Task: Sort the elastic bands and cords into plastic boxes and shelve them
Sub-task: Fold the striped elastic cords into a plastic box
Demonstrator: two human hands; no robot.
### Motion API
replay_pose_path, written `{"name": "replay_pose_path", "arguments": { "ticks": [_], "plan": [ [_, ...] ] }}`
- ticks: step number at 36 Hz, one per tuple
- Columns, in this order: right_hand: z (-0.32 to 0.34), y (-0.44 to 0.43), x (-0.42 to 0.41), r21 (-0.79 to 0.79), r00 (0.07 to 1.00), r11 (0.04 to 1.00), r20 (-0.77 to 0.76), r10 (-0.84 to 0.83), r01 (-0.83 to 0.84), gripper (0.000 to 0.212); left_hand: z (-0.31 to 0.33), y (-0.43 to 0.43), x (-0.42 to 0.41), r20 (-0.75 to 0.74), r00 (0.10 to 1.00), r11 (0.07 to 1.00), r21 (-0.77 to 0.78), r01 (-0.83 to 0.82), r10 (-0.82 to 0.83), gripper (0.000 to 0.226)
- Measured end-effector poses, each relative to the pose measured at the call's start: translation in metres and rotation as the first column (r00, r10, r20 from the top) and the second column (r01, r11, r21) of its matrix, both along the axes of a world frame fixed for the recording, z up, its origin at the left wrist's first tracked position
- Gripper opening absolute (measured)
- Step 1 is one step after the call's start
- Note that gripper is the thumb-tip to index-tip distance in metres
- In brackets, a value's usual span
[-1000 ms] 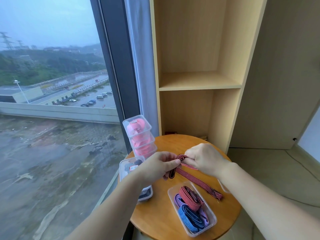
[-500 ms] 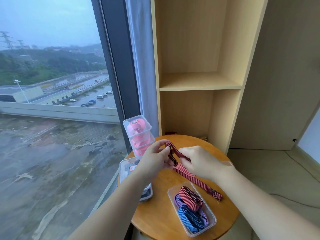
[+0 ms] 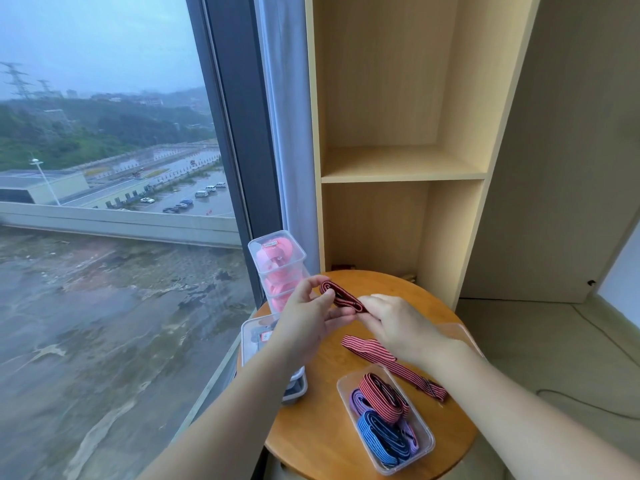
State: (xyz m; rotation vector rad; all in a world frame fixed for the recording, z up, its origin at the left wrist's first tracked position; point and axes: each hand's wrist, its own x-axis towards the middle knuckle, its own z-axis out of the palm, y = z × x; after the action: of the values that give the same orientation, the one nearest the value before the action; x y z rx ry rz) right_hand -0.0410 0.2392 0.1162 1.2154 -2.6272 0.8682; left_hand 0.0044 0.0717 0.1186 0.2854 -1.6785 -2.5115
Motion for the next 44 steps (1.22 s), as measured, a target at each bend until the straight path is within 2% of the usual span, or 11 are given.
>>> {"name": "replay_pose_path", "arguments": {
  "ticks": [2, 5, 10, 13, 17, 21, 25, 30, 37, 44],
  "plan": [
    [0.001, 0.004, -0.004, 0.016, 1.0, 1.0, -0.027, -0.013, 0.013, 0.024, -0.001, -0.004, 0.0, 0.018, 1.0, 0.992, -0.121, -0.024, 0.026, 0.012],
    [0.004, 0.012, -0.01, 0.059, 0.999, 0.998, -0.05, -0.017, 0.02, 0.023, -0.005, -0.015, 0.001, 0.022, 0.997, 0.917, -0.395, -0.055, 0.069, 0.022],
    [0.013, 0.016, -0.015, 0.069, 0.997, 0.998, -0.081, 0.008, -0.003, 0.022, -0.005, -0.023, 0.009, 0.086, 0.981, 0.818, -0.542, 0.194, -0.176, 0.029],
    [0.015, 0.011, -0.013, 0.145, 0.992, 0.989, -0.115, 0.057, -0.04, 0.025, 0.0, -0.02, 0.011, 0.133, 0.959, 0.816, -0.504, 0.283, -0.25, 0.019],
    [0.021, 0.007, -0.01, 0.19, 0.983, 0.978, -0.149, 0.111, -0.082, 0.027, 0.004, -0.018, 0.009, 0.155, 0.946, 0.827, -0.46, 0.324, -0.284, 0.037],
    [0.024, 0.003, -0.007, 0.212, 0.981, 0.971, -0.134, 0.141, -0.111, 0.025, 0.005, -0.018, 0.006, 0.141, 0.941, 0.775, -0.536, 0.334, -0.308, 0.056],
    [0.021, 0.001, -0.004, 0.179, 0.985, 0.978, -0.116, 0.13, -0.108, 0.025, 0.007, -0.017, 0.006, 0.135, 0.941, 0.759, -0.56, 0.331, -0.311, 0.039],
    [0.017, -0.001, -0.005, 0.099, 0.997, 0.994, -0.062, 0.053, -0.047, 0.019, 0.003, -0.011, 0.006, 0.108, 0.975, 0.815, -0.535, 0.223, -0.195, 0.021],
    [0.008, -0.005, -0.002, 0.072, 1.0, 0.997, -0.009, -0.026, 0.026, 0.016, 0.004, -0.004, 0.004, 0.057, 0.997, 0.929, -0.364, 0.06, -0.043, 0.018],
    [0.009, -0.006, -0.001, 0.011, 0.996, 1.0, 0.084, 0.021, -0.022, 0.019, 0.006, -0.001, 0.001, 0.035, 0.998, 0.975, -0.221, -0.035, 0.044, 0.023]
  ]
}}
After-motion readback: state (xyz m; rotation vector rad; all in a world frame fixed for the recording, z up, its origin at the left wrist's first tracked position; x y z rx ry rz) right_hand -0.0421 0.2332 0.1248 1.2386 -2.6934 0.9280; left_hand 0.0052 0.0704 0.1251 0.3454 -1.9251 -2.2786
